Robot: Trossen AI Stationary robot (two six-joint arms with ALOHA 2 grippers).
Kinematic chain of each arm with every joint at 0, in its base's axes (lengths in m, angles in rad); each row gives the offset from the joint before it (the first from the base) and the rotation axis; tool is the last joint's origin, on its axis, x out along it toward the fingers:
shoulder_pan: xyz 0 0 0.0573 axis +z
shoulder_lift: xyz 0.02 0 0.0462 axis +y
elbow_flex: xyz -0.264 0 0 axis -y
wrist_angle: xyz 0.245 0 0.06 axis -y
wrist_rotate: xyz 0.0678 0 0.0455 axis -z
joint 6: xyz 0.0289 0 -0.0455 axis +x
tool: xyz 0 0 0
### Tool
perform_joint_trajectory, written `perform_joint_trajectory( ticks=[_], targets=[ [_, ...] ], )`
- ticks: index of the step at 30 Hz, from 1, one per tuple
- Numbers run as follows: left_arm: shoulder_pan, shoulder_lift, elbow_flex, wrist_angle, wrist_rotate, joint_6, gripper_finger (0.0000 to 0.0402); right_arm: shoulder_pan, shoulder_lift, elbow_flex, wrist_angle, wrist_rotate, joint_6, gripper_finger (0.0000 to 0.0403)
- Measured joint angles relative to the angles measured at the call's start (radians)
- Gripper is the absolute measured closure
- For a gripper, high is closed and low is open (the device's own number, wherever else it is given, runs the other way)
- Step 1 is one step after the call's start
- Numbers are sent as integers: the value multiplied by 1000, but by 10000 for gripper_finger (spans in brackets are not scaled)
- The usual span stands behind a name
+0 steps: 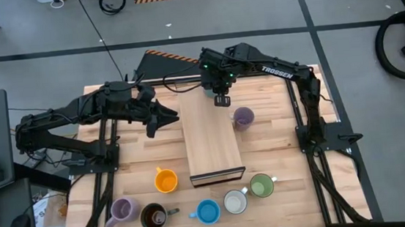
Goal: Place coffee mugs
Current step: Put the light blue mug on the shelf
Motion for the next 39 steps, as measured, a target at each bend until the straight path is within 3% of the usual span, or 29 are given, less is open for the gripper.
perform_joint_trajectory(
  ticks=[17, 29, 39],
  targets=[
    [0, 0, 0, 0, 0, 0, 260, -14, -6, -1, -29, 8, 6, 359],
    [0, 0, 0, 0, -1, 6, 260, -22, -5, -4, -15, 11, -7, 300],
    [0, 0, 0, -54, -1, 61, 260, -23, -5, -4, -8, 11, -12, 293]
  ],
)
